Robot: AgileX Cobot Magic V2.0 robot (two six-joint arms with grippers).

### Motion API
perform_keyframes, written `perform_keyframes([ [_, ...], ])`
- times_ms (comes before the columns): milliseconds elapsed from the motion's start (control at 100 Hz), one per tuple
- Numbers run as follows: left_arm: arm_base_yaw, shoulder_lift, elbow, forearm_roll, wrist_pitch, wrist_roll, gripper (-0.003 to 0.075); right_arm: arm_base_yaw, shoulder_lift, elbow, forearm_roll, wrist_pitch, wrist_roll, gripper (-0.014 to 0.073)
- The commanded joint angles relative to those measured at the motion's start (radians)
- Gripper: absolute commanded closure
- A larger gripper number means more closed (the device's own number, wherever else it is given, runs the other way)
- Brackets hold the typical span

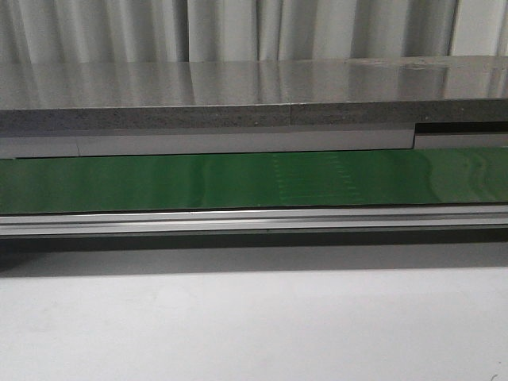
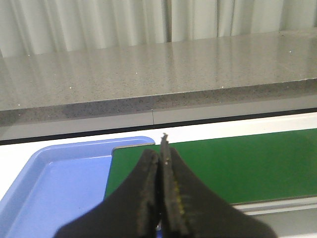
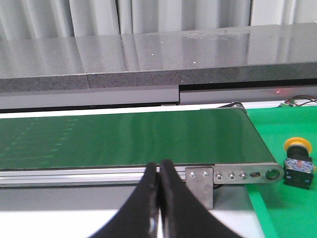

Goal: Move button from left to right

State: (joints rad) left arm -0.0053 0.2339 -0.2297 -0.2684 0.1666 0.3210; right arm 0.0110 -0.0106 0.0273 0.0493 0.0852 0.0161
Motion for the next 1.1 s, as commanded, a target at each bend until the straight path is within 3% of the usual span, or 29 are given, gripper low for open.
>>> perform_keyframes([
  [0, -0.010, 0.006, -0.028, -0.012, -0.080, -0.002, 0.0741, 0.000, -0.019, -0.017, -0.013, -0.075, 0.002, 0.0660],
  [320, -0.010, 0.006, -0.024, -0.012, -0.077, -0.002, 0.0741, 0.000, -0.019, -0.017, -0.013, -0.075, 0.002, 0.0660],
  [450, -0.010, 0.003, -0.024, 0.061, -0.133, -0.004, 0.0741, 0.000, -0.019, -0.017, -0.013, -0.075, 0.002, 0.0660],
  [670, -0.014, -0.060, 0.009, 0.237, -0.131, -0.279, 0.0741, 0.000, -0.019, -0.017, -0.013, -0.075, 0.002, 0.0660],
  [960, -0.014, -0.262, 0.164, 0.280, -0.133, -0.380, 0.0741, 0.000, -0.019, -0.017, -0.013, -0.075, 0.002, 0.0660],
  [1090, -0.014, -0.267, 0.211, 0.280, -0.167, -0.384, 0.0741, 0.000, -0.019, -0.017, -0.013, -0.074, 0.002, 0.0660],
])
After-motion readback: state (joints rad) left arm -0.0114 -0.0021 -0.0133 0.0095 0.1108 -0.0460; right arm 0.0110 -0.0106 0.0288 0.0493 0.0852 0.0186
